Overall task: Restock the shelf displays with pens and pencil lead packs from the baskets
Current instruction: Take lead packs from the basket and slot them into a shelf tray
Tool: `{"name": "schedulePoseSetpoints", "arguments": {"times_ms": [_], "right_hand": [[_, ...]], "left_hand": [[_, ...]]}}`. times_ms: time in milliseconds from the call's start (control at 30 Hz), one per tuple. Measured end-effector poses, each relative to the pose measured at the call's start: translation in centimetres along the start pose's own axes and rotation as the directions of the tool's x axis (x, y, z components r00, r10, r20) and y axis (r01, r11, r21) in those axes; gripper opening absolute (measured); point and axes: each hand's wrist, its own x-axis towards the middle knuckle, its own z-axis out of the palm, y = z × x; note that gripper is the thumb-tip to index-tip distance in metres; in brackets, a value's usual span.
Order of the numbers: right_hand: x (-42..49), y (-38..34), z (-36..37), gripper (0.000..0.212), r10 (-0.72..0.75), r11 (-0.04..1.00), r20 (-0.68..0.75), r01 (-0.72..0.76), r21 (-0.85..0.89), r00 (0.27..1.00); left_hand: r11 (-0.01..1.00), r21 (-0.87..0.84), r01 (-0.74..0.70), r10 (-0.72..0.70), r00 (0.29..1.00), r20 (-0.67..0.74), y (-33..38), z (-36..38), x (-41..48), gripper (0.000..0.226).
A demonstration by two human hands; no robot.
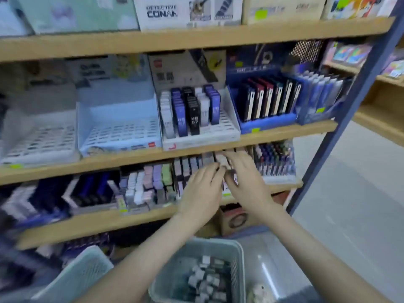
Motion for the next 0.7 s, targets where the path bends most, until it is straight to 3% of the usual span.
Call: {"name": "schedulePoseSetpoints", "arguments": {"times_ms": [100, 200, 267, 333, 433, 567, 700], "right_hand": [[-6.2, 0.1, 6.7, 0.045, 0.066, 0.998, 0.284, -0.062, -0.025, 0.956], [-11.7, 0.5, 12.1, 0.059, 0.079, 0.994, 0.523, -0.025, -0.109, 0.848], [-15.9, 0.8, 15.0, 0.067, 0.169, 0.981, 0.624, -0.072, -0.178, 0.763], [-19.7, 1.4, 17.2, 0.072, 0.263, 0.964, 0.693, -0.155, -0.216, 0.672], [-23.6, 2.1, 20.3, 0.074, 0.343, 0.939, 0.794, -0.168, -0.300, 0.501], [-25.6, 3.0, 23.5, 0.097, 0.472, 0.881, 0.771, -0.215, -0.421, 0.428], [-26.6, 4.4, 26.2, 0.071, 0.500, 0.865, 0.803, -0.133, -0.484, 0.326]], "left_hand": [[0.993, 0.060, 0.099, -0.112, 0.956, 0.271, -2.7, 3.5, -9.3, 0.047], [0.978, 0.126, 0.168, -0.210, 0.829, 0.518, -5.2, 6.1, -16.5, 0.067], [0.972, 0.165, 0.168, -0.235, 0.748, 0.620, -6.4, 7.5, -20.5, 0.067], [0.969, 0.167, 0.182, -0.247, 0.696, 0.675, -7.3, 8.7, -23.7, 0.061], [0.969, 0.119, 0.217, -0.231, 0.622, 0.749, -8.4, 10.9, -28.1, 0.075], [0.958, 0.091, 0.273, -0.230, 0.534, 0.814, -8.4, 11.6, -31.5, 0.055], [0.925, 0.115, 0.361, -0.289, 0.478, 0.829, -7.6, 12.3, -34.1, 0.055]]}}
